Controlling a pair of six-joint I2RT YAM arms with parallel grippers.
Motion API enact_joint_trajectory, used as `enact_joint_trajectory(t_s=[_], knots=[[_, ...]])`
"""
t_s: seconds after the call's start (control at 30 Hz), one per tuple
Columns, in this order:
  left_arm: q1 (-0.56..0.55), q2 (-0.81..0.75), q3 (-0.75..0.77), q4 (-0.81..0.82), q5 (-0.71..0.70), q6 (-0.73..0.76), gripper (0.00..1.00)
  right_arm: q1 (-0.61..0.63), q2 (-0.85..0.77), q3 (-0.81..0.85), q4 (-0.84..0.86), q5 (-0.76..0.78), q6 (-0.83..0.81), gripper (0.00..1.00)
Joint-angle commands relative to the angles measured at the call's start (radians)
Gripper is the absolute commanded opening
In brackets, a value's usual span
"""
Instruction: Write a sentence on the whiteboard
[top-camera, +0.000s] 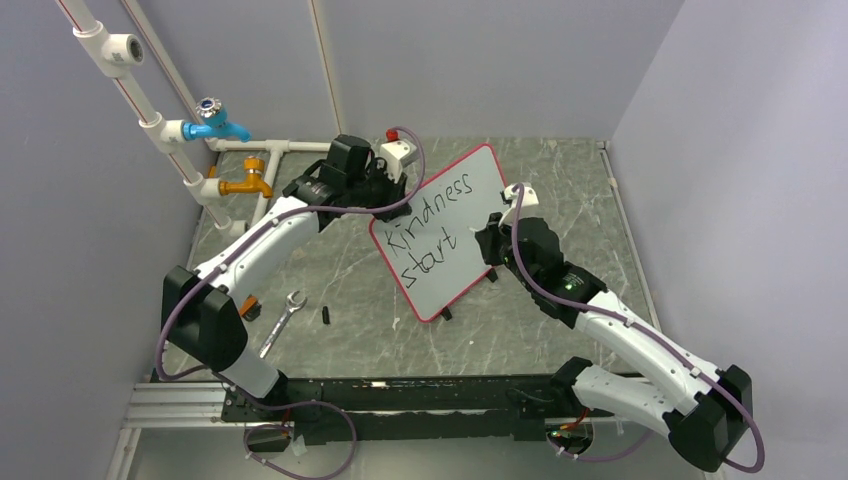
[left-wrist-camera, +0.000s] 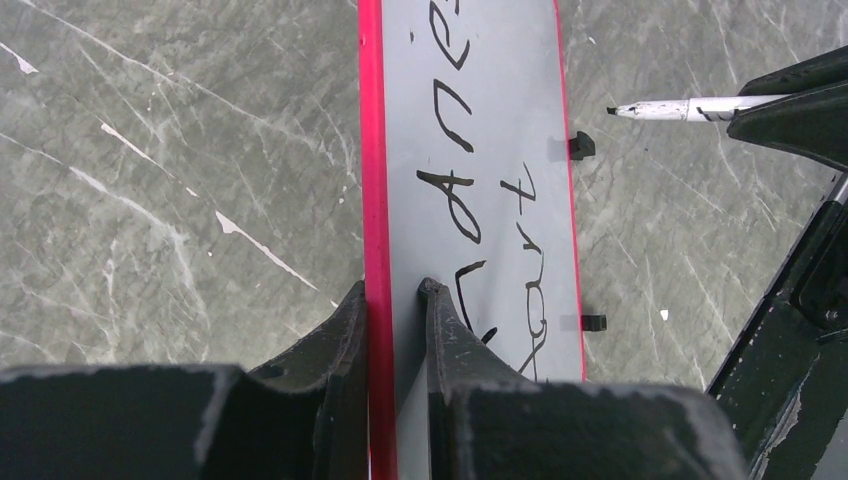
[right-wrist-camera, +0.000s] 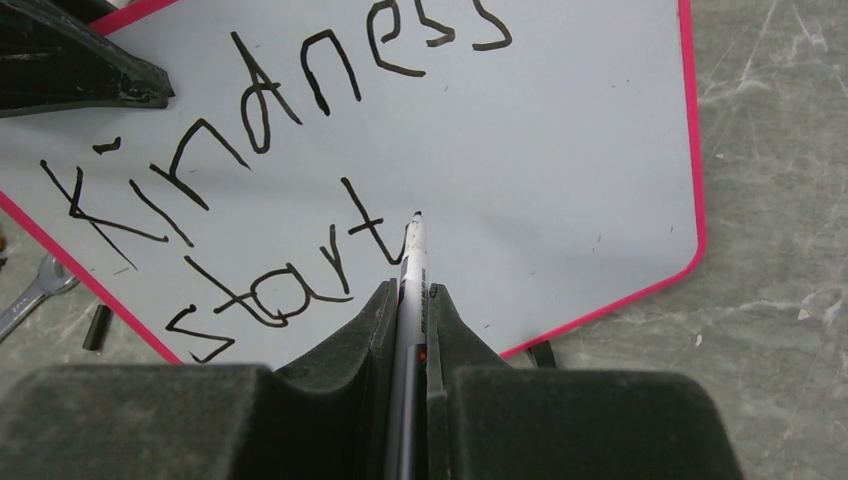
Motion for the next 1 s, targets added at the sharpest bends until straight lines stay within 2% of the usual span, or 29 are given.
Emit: enact_joint_trajectory(t_s=[0.0, 0.5, 0.97], knots=[[-0.008, 0.036, -0.025, -0.096, -0.052, 0.135, 0.0, -0.014, -0.008, -0.012, 0.062, -0.024, -0.035, 0.0], [-0.008, 0.06, -0.017, -0.11, -0.06, 0.147, 0.0, -0.056, -0.012, -0.076, 0.198, -0.085, -0.007, 0.0], [-0.009, 0.078, -0.007, -0.12, -0.063, 0.151, 0.0, -0.067, 0.106, -0.03, 0.243, -0.043, 0.001, 0.0]])
